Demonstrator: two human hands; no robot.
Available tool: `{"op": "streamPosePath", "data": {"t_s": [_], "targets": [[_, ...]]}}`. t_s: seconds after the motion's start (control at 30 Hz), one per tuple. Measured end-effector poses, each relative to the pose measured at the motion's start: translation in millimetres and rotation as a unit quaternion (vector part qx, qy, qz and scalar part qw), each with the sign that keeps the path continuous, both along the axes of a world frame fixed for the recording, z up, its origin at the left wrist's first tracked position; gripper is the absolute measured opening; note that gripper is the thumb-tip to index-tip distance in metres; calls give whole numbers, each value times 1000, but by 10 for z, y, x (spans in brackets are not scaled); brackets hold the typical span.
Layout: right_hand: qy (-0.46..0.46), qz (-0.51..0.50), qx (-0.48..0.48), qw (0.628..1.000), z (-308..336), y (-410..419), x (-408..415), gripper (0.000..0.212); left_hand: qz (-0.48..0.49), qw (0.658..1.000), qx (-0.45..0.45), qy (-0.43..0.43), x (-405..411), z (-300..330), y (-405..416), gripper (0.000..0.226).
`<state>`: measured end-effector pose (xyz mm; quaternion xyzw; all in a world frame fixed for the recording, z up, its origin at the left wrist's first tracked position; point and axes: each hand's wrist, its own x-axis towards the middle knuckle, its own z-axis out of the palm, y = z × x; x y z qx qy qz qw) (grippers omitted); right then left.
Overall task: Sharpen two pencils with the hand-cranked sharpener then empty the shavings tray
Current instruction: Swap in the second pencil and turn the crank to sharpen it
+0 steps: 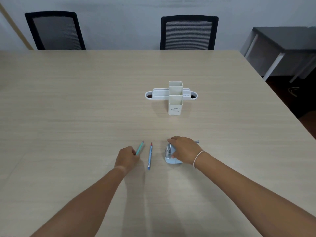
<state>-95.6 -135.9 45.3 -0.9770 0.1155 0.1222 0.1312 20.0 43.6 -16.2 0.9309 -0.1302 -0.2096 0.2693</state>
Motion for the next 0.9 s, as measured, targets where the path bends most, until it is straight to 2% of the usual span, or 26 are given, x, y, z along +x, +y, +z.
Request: {"op": "streamPosePath", "data": {"t_s": [0.13, 0.37, 0.7, 0.83, 0.9], "targets": [[-1, 0, -1, 1000, -5, 1, -5, 42, -71, 996, -38, -32, 34, 102, -21, 4], [4, 4, -6, 1000, 0, 0, -12, 48, -193, 979, -72, -1, 53, 206, -77, 13], [11, 8, -7, 1000, 9, 0, -3, 48, -228, 971, -69, -3, 31, 207, -101, 21], [19, 9, -4, 1000, 11, -4, 7, 47, -226, 971, -78, 7, 49, 229, -108, 31], [18, 8, -3, 1000, 9, -1, 16, 47, -232, 969, -82, 21, 31, 251, -128, 23]]}}
